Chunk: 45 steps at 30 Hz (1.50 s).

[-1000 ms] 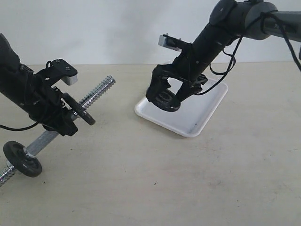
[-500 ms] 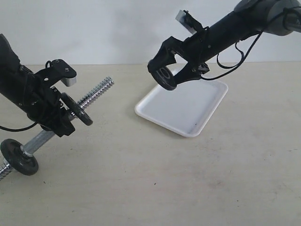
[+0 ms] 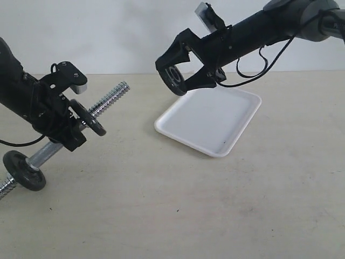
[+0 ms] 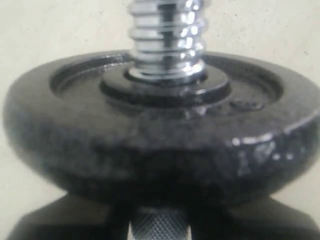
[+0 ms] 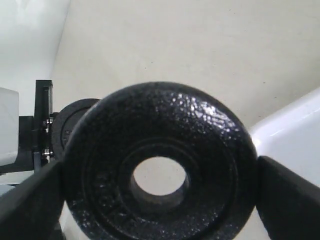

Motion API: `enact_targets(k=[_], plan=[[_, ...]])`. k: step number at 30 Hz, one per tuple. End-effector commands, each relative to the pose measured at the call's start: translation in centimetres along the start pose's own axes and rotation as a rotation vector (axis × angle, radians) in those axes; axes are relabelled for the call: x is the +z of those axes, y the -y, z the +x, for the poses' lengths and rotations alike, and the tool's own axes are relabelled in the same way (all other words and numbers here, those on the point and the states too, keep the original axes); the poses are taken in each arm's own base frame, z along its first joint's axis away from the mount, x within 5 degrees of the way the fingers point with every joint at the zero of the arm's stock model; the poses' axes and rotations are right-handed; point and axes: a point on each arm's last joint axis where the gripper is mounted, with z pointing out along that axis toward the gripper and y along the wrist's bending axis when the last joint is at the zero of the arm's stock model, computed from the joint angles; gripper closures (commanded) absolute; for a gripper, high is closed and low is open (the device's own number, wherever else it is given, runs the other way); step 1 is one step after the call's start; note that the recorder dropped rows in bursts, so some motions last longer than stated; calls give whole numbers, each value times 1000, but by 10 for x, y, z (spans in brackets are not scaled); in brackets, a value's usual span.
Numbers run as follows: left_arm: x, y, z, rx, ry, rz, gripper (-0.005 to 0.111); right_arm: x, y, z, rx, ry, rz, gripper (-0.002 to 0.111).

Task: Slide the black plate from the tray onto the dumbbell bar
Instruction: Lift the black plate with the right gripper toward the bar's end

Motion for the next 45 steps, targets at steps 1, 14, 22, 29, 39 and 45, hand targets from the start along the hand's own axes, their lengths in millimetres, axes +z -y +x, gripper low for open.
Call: enact_targets(k=[1,14,22,29,39,45], plan=[[-26,-9,-22,7,148,-131,102,-1,-28,-6,9,33,-83,108],[-27,-10,-27,32,203,-142,102,-27,-72,-14,34,104,-151,108],[-29,-6,-35,72,297,-111,102,-13,-83,-8,19,54,-130,108],[-29,-6,-35,79,296,-112,102,-10,-82,-6,31,35,-106,108],[-30,2,-38,116,336,-29,102,-10,-80,-5,22,25,-82,108],[-39,12,-49,166,381,-41,102,-9,-79,-5,18,21,-72,108]])
